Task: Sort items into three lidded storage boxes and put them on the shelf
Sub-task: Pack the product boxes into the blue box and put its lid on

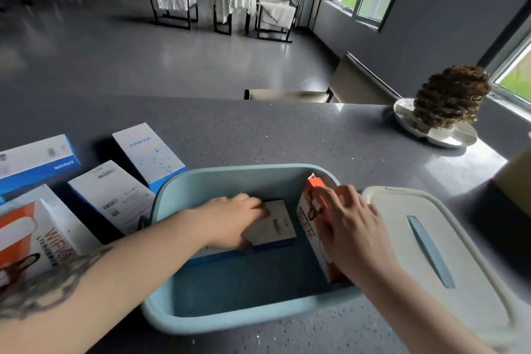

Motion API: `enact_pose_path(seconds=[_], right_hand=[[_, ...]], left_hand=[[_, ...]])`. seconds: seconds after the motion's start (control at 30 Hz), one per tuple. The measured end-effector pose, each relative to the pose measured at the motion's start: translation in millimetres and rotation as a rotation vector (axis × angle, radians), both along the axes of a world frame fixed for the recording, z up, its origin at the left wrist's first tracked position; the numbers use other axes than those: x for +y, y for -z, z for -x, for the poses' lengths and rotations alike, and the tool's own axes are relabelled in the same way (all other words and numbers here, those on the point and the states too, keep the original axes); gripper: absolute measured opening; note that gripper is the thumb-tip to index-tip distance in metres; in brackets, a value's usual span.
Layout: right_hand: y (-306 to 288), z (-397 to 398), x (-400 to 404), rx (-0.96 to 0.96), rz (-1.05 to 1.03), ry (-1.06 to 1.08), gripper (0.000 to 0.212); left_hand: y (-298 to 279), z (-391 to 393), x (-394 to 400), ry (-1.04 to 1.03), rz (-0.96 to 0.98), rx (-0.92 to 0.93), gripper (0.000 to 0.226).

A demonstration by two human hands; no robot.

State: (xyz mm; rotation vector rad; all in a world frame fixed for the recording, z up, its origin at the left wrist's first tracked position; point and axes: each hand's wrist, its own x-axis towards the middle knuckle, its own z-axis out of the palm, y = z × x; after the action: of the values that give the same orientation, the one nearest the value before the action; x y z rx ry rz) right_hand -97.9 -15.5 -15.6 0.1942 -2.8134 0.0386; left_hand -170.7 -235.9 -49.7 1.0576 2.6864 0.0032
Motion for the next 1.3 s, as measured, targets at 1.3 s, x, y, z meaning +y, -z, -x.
enact_pose_path(seconds=[1.3], right_hand=[[2.5, 142.6, -252.0, -0.321, 0.252, -0.356, 0.057]], left_hand=[[5.4, 2.9, -186.1, -1.314, -0.641, -0.027, 0.068]])
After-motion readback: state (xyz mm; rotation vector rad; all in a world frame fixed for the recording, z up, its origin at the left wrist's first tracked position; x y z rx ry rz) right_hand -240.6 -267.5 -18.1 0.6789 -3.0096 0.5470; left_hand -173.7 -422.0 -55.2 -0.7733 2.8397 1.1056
